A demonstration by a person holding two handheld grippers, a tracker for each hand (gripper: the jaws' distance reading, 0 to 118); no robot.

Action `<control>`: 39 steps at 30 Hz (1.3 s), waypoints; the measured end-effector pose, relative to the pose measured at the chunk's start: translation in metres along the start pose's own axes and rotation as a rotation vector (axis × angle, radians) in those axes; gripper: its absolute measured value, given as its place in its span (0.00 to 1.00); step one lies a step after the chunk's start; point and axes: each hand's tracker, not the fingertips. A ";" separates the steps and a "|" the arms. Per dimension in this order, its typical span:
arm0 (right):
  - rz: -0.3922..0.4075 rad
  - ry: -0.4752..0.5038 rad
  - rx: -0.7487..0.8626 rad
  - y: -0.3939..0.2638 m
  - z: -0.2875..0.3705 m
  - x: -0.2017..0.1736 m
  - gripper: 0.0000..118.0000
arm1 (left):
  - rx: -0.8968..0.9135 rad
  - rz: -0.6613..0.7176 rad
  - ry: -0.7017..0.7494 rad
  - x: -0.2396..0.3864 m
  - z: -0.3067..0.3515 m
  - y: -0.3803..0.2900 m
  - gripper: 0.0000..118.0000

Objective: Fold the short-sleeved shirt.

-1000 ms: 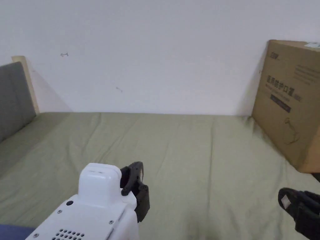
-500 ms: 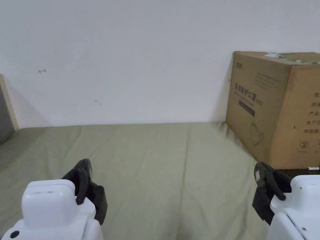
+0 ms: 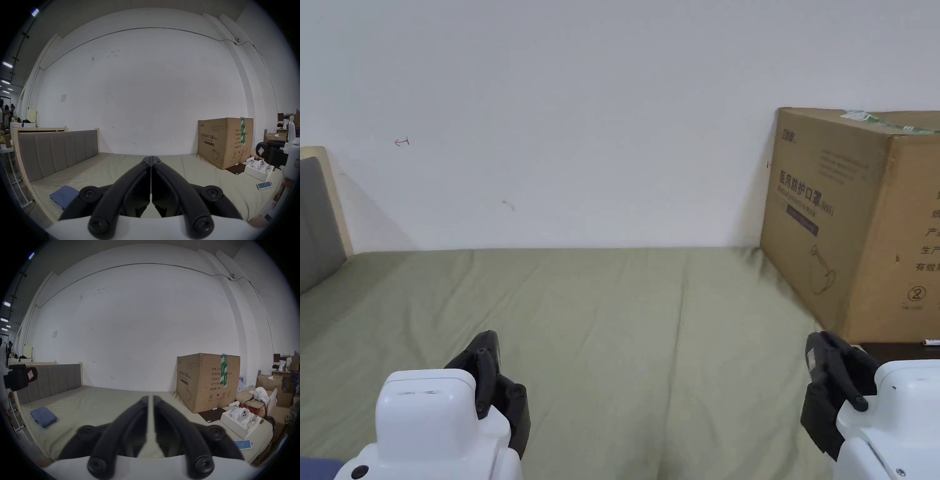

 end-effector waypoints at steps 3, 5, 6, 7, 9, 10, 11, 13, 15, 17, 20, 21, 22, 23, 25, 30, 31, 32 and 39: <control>0.044 -0.001 0.006 0.000 0.001 -0.005 0.78 | 0.010 0.028 -0.035 -0.005 0.001 0.000 0.71; 0.050 0.004 0.019 0.000 0.003 -0.006 0.78 | 0.004 0.042 -0.049 -0.005 -0.001 -0.001 0.77; 0.048 0.004 0.023 0.000 0.004 -0.007 0.78 | 0.002 0.042 -0.050 -0.005 -0.001 -0.001 0.86; 0.046 0.001 0.026 0.000 0.004 -0.008 0.78 | 0.003 0.040 -0.050 -0.005 0.000 -0.001 0.94; 0.032 -0.008 0.021 0.001 0.004 -0.009 0.84 | 0.009 0.032 -0.051 -0.004 0.001 -0.002 0.96; 0.020 -0.006 0.013 0.000 0.004 -0.009 0.86 | 0.007 0.025 -0.049 -0.004 0.000 -0.002 0.96; 0.013 -0.005 -0.003 0.000 0.003 -0.010 0.87 | -0.001 0.022 -0.045 -0.003 0.000 -0.002 0.96; 0.008 -0.004 -0.020 0.000 0.001 -0.010 0.87 | -0.011 0.005 -0.013 -0.001 -0.003 -0.003 0.97; 0.003 -0.002 -0.023 -0.001 0.002 -0.012 0.87 | 0.008 0.022 -0.028 -0.006 0.000 -0.004 0.97; 0.002 -0.001 -0.022 -0.001 0.003 -0.013 0.89 | 0.011 0.031 -0.027 -0.008 0.000 -0.004 0.97; 0.009 0.012 -0.019 -0.001 0.003 -0.016 0.89 | 0.003 0.038 -0.021 -0.012 -0.002 -0.002 1.00; 0.014 0.018 -0.021 0.000 0.003 -0.018 0.89 | -0.004 0.049 -0.035 -0.015 -0.002 -0.001 1.00; 0.018 0.023 -0.020 0.000 0.002 -0.019 0.89 | -0.006 0.055 -0.042 -0.016 -0.003 0.000 1.00; 0.021 0.026 -0.019 0.000 0.002 -0.021 0.89 | -0.008 0.058 -0.047 -0.018 -0.003 0.001 1.00; 0.020 0.030 -0.016 0.001 0.002 -0.023 0.89 | -0.004 0.053 -0.052 -0.018 -0.003 0.002 1.00; 0.004 0.037 -0.034 0.000 0.000 -0.024 0.89 | 0.007 0.030 -0.058 -0.018 -0.004 0.005 1.00; 0.003 0.034 -0.035 0.000 0.000 -0.025 0.89 | 0.010 0.031 -0.055 -0.019 -0.004 0.005 1.00; 0.003 0.032 -0.034 0.000 0.001 -0.024 0.89 | 0.011 0.033 -0.054 -0.019 -0.003 0.006 1.00; -0.006 0.031 -0.039 0.001 0.002 -0.022 0.89 | -0.018 0.034 -0.048 -0.016 -0.006 0.007 1.00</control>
